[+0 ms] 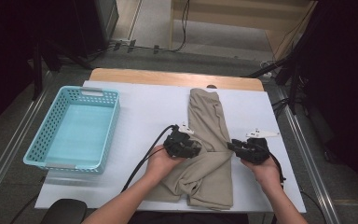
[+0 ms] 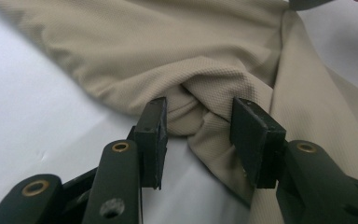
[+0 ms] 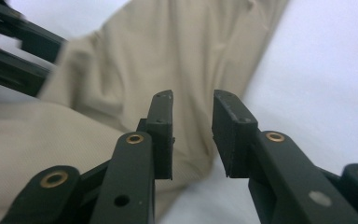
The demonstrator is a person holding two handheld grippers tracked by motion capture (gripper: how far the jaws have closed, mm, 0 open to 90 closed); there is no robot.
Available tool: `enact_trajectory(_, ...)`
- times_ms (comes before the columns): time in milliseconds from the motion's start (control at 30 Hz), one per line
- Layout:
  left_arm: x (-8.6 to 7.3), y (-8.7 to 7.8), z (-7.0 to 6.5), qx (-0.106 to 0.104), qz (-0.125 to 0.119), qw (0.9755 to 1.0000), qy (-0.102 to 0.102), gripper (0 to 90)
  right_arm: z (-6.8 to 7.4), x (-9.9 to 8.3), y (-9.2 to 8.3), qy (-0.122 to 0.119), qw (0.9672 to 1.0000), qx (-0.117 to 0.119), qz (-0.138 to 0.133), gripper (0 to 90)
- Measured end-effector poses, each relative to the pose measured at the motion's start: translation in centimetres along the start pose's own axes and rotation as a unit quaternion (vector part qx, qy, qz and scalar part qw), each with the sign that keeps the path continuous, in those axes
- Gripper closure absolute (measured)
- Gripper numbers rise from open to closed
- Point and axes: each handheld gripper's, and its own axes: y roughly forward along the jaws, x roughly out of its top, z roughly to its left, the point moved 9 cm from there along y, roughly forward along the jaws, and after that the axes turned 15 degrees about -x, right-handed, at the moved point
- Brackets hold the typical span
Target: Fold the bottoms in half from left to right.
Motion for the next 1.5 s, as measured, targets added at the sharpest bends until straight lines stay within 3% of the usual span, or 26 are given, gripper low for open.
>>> enact_trajectory(67, 0.0, 0.6, 0.2, -0.005, 0.005, 1.0000, -0.004, 61.1, 0.3, 0.5, 0.1, 0.005, 1.0000, 0.004, -0.006, 62.9)
enact_trajectory(133, -0.1, 0.8, 0.0, -0.012, 0.006, 0.9999, -0.004, 76.5, 0.9, 1.2, 0.4, 0.013, 0.9997, 0.014, -0.013, 60.2)
enact_trajectory(233, -0.2, 0.1, -0.2, -0.025, 0.001, 0.9993, -0.026, 86.3, 1.8, 2.4, 1.0, 0.012, 0.9995, 0.019, -0.022, 57.2)
enact_trajectory(467, -2.0, -3.5, -0.5, -0.017, 0.002, 0.9995, -0.026, 86.3, 3.5, 5.7, 3.8, 0.005, 0.9992, 0.025, -0.030, 51.6)
enact_trajectory(567, -2.2, -3.6, -0.3, -0.021, -0.003, 0.9992, -0.034, 86.3, 4.2, 7.2, 5.7, 0.011, 0.9991, 0.027, -0.031, 50.6)
enact_trajectory(667, -2.2, -3.2, -0.4, -0.019, -0.004, 0.9994, -0.029, 85.6, 4.8, 8.4, 7.6, 0.016, 0.9990, 0.029, -0.029, 48.4)
enact_trajectory(833, -2.2, -3.1, -0.4, -0.020, -0.006, 0.9993, -0.030, 85.6, 5.3, 9.6, 10.6, 0.012, 0.9996, 0.012, -0.021, 46.0)
enact_trajectory(1100, -2.1, -2.9, -0.3, -0.029, -0.012, 0.9988, -0.037, 85.9, 6.8, 11.3, 14.4, 0.014, 0.9999, -0.005, 0.000, 26.4)
enact_trajectory(1167, -2.1, -2.9, -0.3, -0.030, -0.013, 0.9988, -0.037, 85.9, 7.2, 11.5, 15.1, 0.014, 0.9998, -0.014, 0.005, 25.9)
enact_trajectory(1233, -2.1, -2.9, -0.3, -0.031, -0.012, 0.9987, -0.038, 86.0, 7.3, 11.5, 16.0, 0.006, 0.9991, -0.039, 0.018, 27.4)
enact_trajectory(1300, -2.1, -3.0, -0.2, -0.031, -0.009, 0.9988, -0.038, 86.1, 7.1, 11.7, 16.3, 0.000, 0.9970, -0.077, 0.009, 41.8)
enact_trajectory(1333, -2.1, -3.0, -0.2, -0.031, -0.009, 0.9988, -0.038, 86.1, 7.1, 11.7, 16.3, 0.000, 0.9970, -0.077, 0.009, 41.8)
enact_trajectory(1367, -2.1, -3.1, -0.2, -0.031, -0.009, 0.9988, -0.037, 86.1, 7.0, 11.9, 16.4, 0.001, 0.9959, -0.090, 0.006, 60.3)
enact_trajectory(1433, -2.0, -3.3, -0.1, -0.030, -0.009, 0.9988, -0.037, 86.2, 7.0, 12.1, 16.5, 0.011, 0.9959, -0.089, 0.007, 73.0)
enact_trajectory(1500, -1.8, -3.7, 0.0, -0.028, -0.006, 0.9989, -0.036, 86.6, 7.2, 12.3, 16.7, 0.044, 0.9956, -0.081, 0.015, 81.3)
